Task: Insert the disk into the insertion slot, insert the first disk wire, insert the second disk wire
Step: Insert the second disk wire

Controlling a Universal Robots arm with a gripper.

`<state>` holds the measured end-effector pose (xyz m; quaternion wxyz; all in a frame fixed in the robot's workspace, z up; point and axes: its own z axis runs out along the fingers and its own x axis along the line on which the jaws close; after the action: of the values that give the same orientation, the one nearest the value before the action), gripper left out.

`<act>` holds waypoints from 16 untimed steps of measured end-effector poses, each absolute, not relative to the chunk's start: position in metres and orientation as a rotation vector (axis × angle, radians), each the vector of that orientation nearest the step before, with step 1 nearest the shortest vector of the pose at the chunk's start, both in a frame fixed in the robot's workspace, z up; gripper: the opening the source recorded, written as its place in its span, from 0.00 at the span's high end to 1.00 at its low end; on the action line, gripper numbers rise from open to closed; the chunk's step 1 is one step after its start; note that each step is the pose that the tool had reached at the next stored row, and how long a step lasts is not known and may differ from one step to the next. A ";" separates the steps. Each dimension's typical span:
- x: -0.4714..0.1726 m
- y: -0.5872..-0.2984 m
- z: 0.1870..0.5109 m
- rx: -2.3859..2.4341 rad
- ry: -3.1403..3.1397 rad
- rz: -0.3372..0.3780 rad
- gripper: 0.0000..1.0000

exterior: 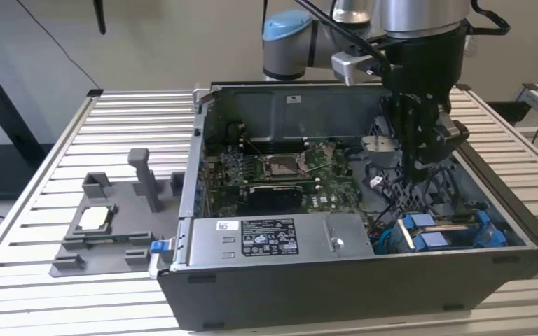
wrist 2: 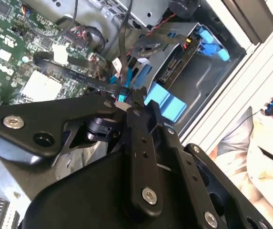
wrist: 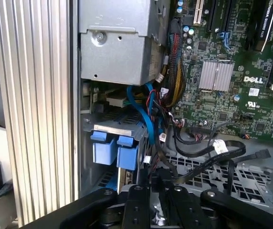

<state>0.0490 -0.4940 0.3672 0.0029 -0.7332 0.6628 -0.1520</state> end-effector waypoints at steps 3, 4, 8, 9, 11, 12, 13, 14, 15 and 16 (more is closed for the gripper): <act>0.046 -0.494 0.367 -2.297 2.077 -0.478 0.76; 0.046 -0.494 0.367 -2.297 2.077 -0.478 0.76; 0.046 -0.494 0.365 -2.296 2.077 -0.479 0.76; 0.046 -0.494 0.364 -2.296 2.076 -0.478 0.76; 0.046 -0.494 0.363 -2.293 2.075 -0.473 0.76; 0.046 -0.494 0.362 -2.291 2.074 -0.469 0.76; 0.046 -0.494 0.362 -2.290 2.074 -0.468 0.76; 0.046 -0.494 0.362 -2.290 2.074 -0.468 0.76; 0.046 -0.494 0.362 -2.290 2.074 -0.468 0.76; 0.046 -0.494 0.361 -2.290 2.074 -0.468 0.76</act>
<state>0.0456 -0.4940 0.3613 0.0084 -0.7328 0.6636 -0.1499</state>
